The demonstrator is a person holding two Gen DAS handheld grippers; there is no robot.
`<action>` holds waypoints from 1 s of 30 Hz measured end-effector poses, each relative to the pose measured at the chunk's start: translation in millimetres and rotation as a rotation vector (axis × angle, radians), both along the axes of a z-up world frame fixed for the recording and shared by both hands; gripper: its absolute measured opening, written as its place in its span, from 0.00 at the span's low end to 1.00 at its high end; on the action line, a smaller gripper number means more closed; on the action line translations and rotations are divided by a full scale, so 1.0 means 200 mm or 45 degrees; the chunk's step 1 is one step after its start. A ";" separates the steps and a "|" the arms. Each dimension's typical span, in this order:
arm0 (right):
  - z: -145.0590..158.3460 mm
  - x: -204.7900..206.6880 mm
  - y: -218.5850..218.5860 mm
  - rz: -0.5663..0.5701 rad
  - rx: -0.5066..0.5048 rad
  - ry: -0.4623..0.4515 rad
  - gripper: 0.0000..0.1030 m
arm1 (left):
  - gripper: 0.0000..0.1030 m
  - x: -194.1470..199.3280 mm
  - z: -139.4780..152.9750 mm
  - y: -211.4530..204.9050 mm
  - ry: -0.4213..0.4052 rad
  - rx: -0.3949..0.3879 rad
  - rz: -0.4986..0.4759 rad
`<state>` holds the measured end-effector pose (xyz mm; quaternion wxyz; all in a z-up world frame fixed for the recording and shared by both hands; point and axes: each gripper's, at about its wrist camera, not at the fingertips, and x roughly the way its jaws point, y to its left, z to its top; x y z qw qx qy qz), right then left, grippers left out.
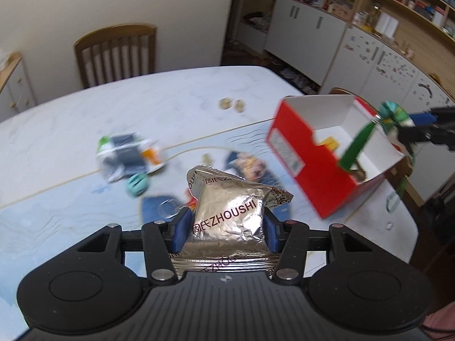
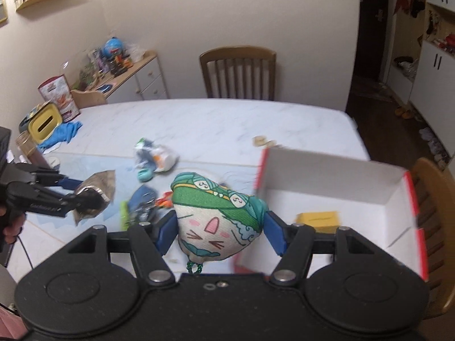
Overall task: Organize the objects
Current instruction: 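Carry the snack bag and plush over the shoebox and lower them inside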
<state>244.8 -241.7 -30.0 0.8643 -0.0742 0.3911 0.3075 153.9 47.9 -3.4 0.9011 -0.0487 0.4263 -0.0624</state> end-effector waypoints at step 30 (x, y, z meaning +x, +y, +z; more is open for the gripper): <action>-0.20 0.71 -0.68 -0.070 -0.106 -0.038 0.61 | 0.50 0.80 -0.13 -1.33 0.073 0.194 -0.302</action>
